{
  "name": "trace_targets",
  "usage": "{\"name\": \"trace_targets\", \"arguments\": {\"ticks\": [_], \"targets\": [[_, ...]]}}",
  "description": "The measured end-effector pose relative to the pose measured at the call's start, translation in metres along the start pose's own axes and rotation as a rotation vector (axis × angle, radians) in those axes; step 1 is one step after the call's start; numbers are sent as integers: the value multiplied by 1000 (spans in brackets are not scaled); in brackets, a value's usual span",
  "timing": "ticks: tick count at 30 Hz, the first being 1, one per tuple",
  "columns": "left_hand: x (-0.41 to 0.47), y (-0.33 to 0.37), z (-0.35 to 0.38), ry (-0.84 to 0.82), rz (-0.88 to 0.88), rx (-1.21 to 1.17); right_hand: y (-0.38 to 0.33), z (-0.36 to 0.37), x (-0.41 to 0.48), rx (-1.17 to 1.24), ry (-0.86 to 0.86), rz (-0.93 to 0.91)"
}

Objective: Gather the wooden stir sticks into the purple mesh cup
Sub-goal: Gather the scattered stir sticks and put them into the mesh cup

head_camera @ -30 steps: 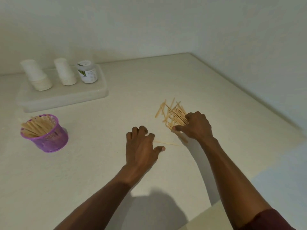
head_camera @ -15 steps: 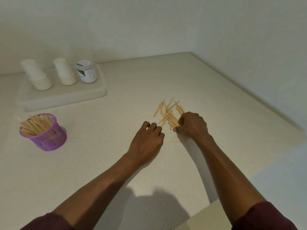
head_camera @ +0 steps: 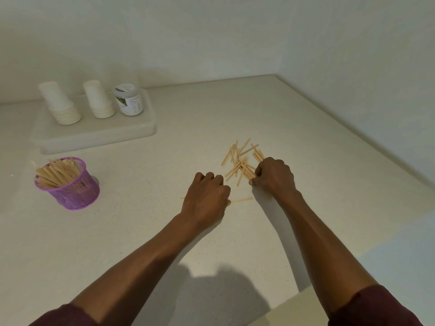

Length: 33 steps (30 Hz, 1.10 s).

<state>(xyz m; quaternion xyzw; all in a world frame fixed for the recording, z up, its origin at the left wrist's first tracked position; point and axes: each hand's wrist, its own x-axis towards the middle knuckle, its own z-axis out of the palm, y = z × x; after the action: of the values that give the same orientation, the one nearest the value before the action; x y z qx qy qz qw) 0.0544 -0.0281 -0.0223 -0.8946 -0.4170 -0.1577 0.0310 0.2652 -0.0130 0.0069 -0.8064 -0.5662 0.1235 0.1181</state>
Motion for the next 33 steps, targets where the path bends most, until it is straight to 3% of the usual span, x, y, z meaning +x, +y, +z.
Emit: {"name": "trace_targets", "arguments": {"ticks": [11, 15, 21, 33], "targets": [[3, 7, 3, -21, -27, -17, 3, -8, 0, 114, 6, 83], [13, 10, 3, -63, -137, -86, 13, -22, -2, 201, -30, 147], [32, 15, 7, 63, -359, -153, 30, -41, -12, 201, -56, 202], [84, 28, 16, -150, -543, -43, 51, -36, -25, 242, -31, 251]]}}
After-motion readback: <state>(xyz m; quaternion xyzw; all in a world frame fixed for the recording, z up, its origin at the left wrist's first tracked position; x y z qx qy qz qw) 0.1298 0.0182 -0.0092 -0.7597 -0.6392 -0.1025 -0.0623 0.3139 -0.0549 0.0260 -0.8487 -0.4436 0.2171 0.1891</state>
